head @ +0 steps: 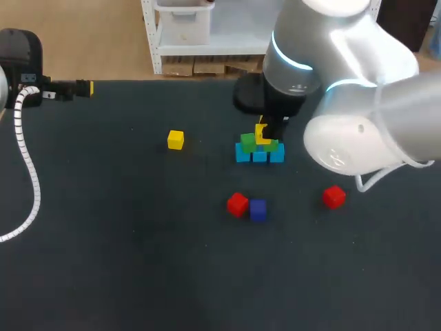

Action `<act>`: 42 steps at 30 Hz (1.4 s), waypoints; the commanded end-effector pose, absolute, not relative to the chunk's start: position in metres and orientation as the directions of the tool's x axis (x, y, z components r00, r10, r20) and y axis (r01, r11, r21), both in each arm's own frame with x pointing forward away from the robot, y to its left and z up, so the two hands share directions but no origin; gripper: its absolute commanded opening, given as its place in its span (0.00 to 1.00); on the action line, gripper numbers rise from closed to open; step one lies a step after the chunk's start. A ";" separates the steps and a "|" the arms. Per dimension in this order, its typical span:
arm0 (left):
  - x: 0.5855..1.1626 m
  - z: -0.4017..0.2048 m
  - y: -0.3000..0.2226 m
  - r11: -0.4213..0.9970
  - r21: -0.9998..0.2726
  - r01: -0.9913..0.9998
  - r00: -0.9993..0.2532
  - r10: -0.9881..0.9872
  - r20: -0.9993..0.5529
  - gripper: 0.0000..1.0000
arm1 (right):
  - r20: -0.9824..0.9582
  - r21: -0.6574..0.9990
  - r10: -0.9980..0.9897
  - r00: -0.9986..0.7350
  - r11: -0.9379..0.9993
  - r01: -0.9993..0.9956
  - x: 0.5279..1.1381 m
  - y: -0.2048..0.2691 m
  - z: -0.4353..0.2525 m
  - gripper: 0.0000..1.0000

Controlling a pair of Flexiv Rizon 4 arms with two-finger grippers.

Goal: Place the blue cubes, place green cubes on the blue cubes, place the yellow cubes on the green cubes, then place the red cubes on the yellow cubes, and place purple cube on the red cubes.

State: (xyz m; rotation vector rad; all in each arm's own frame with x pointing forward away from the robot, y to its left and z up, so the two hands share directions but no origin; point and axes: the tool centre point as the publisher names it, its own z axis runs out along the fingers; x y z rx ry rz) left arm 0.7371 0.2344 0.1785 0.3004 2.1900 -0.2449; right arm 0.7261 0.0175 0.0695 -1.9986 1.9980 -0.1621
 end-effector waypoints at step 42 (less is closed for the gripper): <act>0.738 0.178 0.238 0.942 -0.082 0.324 -0.577 0.128 -0.807 1.00 | -0.125 -0.265 -0.992 0.000 0.033 -0.964 0.748 0.023 0.059 0.20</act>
